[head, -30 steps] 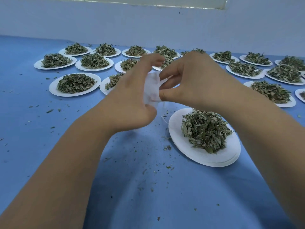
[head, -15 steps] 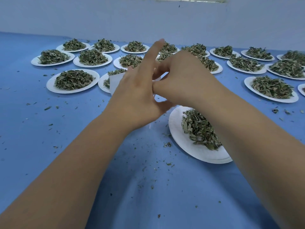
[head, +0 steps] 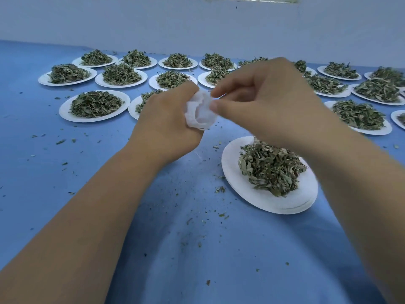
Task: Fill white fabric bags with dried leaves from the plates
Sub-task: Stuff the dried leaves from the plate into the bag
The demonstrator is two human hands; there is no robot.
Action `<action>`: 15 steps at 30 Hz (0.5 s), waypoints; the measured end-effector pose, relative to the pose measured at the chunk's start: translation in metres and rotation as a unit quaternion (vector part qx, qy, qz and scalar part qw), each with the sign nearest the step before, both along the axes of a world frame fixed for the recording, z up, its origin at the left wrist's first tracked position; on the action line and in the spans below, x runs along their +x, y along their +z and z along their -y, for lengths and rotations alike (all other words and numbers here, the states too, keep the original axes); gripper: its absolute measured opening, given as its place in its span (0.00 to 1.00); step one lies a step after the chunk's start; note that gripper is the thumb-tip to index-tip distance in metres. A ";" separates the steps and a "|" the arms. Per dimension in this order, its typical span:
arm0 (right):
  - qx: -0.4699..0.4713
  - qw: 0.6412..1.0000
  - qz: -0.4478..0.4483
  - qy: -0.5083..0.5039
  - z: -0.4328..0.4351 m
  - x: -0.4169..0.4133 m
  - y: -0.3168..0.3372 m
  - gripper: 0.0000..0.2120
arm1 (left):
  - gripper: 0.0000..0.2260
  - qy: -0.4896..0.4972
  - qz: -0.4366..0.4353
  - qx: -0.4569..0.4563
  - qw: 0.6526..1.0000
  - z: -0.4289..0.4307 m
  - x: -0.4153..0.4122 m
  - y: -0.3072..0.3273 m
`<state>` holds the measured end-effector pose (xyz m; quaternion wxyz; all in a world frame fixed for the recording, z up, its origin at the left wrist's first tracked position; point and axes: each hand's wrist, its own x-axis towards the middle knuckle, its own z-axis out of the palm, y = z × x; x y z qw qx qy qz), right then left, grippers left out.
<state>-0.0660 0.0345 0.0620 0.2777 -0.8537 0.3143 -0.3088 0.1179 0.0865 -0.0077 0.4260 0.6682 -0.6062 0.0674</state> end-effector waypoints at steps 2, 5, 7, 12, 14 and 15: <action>-0.026 0.998 -0.062 0.011 0.011 -0.022 0.003 0.06 | 0.11 -0.005 0.004 0.008 1.000 0.000 -0.001 0.000; -0.019 0.953 -0.298 0.060 0.021 -0.052 0.006 0.21 | 0.10 -0.042 0.030 0.043 0.998 0.001 -0.006 0.001; 0.001 0.921 -0.380 0.085 0.020 -0.061 0.002 0.27 | 0.11 -0.064 0.032 0.063 0.995 0.000 -0.011 0.002; -0.047 0.932 -0.350 0.087 0.025 -0.064 -0.014 0.20 | 0.11 -0.061 0.055 0.091 0.992 -0.003 -0.020 0.005; -0.045 0.937 -0.333 0.090 0.027 -0.065 -0.018 0.19 | 0.11 -0.046 0.082 0.096 0.991 -0.004 -0.022 0.006; -0.039 0.938 -0.332 0.096 0.029 -0.066 -0.021 0.20 | 0.11 -0.041 0.099 0.098 0.989 -0.003 -0.023 0.006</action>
